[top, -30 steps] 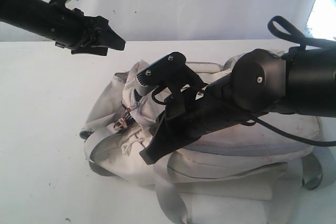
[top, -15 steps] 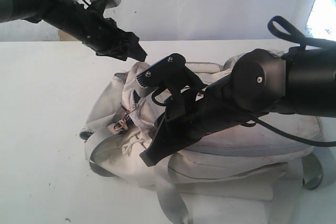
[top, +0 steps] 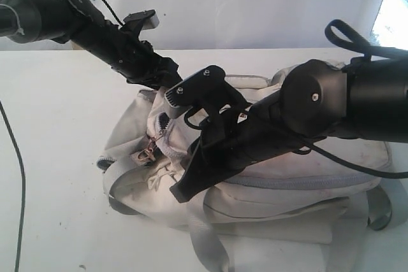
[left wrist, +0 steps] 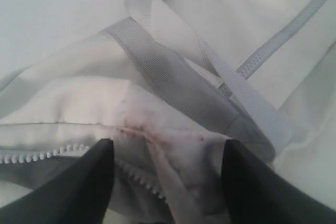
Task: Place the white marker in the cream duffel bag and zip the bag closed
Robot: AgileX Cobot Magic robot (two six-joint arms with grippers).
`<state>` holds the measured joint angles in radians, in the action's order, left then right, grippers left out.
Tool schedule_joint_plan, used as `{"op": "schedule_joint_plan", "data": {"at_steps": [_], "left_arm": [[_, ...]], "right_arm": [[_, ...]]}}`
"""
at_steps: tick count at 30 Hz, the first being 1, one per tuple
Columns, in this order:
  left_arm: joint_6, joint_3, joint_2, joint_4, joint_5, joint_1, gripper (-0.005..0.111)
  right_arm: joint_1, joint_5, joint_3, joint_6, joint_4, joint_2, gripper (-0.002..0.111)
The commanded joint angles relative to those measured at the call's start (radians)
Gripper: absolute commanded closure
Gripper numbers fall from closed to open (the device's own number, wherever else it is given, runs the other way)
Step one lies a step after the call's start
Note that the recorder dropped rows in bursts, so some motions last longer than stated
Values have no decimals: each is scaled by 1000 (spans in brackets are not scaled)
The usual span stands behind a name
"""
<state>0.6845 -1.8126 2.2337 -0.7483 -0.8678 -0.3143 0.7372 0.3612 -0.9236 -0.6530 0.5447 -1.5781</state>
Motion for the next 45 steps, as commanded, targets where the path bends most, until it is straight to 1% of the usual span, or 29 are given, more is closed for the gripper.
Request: {"op": "schedule_joint_plan", "data": {"at_steps": [1,2,3,5,6,8,11,15,17,19,20,25,29,33,37,39,41,43,45], "left_arm": [[67,-7,-3,-58,-17,-11,60],[78,-7,-1,-63,-20,-11,66],[80,-7,1,-63,-24,-11,75],[80,-7,3,-52,-24,-11,97],[80,-7,3,-50,-22,-8,106],[67,-9,-1,-56,-11,-1,106],[24,-37,-1,-116,-20,26,107],[-34,-72,-1,-285,-50,90,107],[-38,-74,-1,-400,-56,124,107],[-41,-74,-1,-494,-64,153,107],[-59,-74,1,-516,-66,165,107],[-130,-74,1,-538,-66,221,107],[-162,-71,12,-535,-66,243,107],[-208,-71,17,-511,-20,253,107],[-239,-71,24,-501,26,255,107],[-244,-71,24,-482,46,253,107],[-217,-71,24,-480,25,251,107],[-113,-71,24,-480,-41,251,105],[-6,-71,22,-464,-100,251,95]], "right_arm": [[-10,6,7,5,5,0,93],[-10,10,7,5,5,0,93],[-10,13,7,5,5,0,93],[-10,20,7,5,5,0,93],[-10,27,7,5,5,0,93],[-10,35,7,5,5,0,93],[-10,25,7,5,2,0,93],[-10,-68,7,5,-2,0,94],[-10,-140,7,5,-2,0,98],[-10,-184,7,5,-2,0,108],[-10,-194,7,5,-2,0,108],[-10,-174,7,5,-2,0,108],[-10,-137,7,5,-2,0,108],[-10,-84,7,11,-2,0,108],[-10,-36,7,85,2,0,108],[-10,-31,7,85,3,0,108],[-10,-57,7,70,3,0,108],[-10,-108,7,70,3,0,108],[-10,-161,7,72,3,0,108]]}}
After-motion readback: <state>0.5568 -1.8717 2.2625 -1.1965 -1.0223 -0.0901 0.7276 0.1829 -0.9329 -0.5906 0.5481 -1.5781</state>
